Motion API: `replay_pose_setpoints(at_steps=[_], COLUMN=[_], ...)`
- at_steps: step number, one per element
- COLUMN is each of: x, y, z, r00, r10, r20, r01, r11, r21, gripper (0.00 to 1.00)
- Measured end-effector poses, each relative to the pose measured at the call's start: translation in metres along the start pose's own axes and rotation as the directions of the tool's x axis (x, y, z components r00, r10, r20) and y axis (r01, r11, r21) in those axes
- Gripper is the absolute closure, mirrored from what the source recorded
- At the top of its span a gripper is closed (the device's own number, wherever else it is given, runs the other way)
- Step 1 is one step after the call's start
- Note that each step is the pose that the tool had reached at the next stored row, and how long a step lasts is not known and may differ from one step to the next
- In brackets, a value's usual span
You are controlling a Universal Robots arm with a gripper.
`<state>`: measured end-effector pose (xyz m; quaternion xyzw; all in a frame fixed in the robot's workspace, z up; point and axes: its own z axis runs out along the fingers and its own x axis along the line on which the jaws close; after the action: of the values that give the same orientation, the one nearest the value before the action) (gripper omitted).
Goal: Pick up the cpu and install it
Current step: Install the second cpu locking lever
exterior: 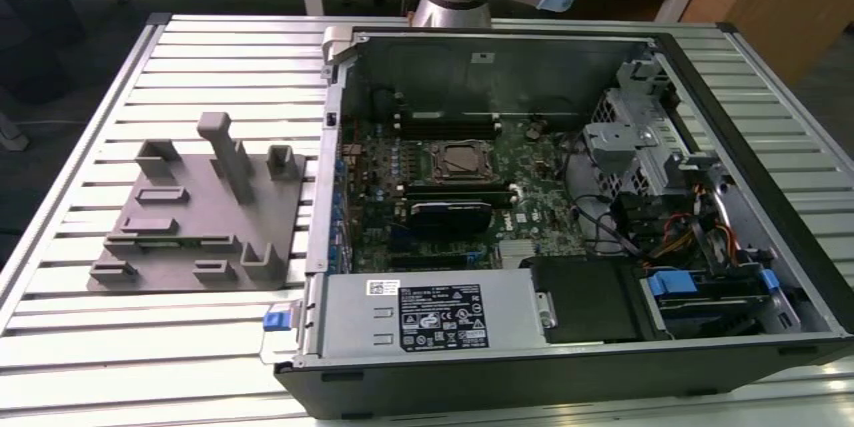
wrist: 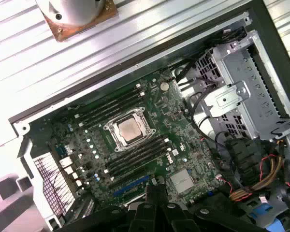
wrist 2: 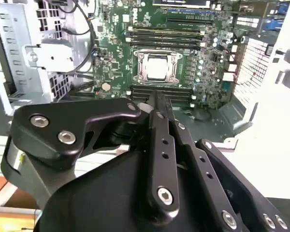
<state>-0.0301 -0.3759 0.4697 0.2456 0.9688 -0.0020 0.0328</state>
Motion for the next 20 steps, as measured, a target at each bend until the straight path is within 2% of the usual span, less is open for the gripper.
replay_pose_setpoints(at_steps=[13, 20], x=[0.0001, 0.0003], y=[-0.0001, -0.0002], z=[0.0008, 0.0042], r00=[1.0, 1.0], r10=[0.0, 0.0], r20=[-0.0001, -0.0001], r01=[0.0, 0.0], r11=[1.0, 1.0], r21=[0.0001, 0.0001], gripper=[0.89, 0.89])
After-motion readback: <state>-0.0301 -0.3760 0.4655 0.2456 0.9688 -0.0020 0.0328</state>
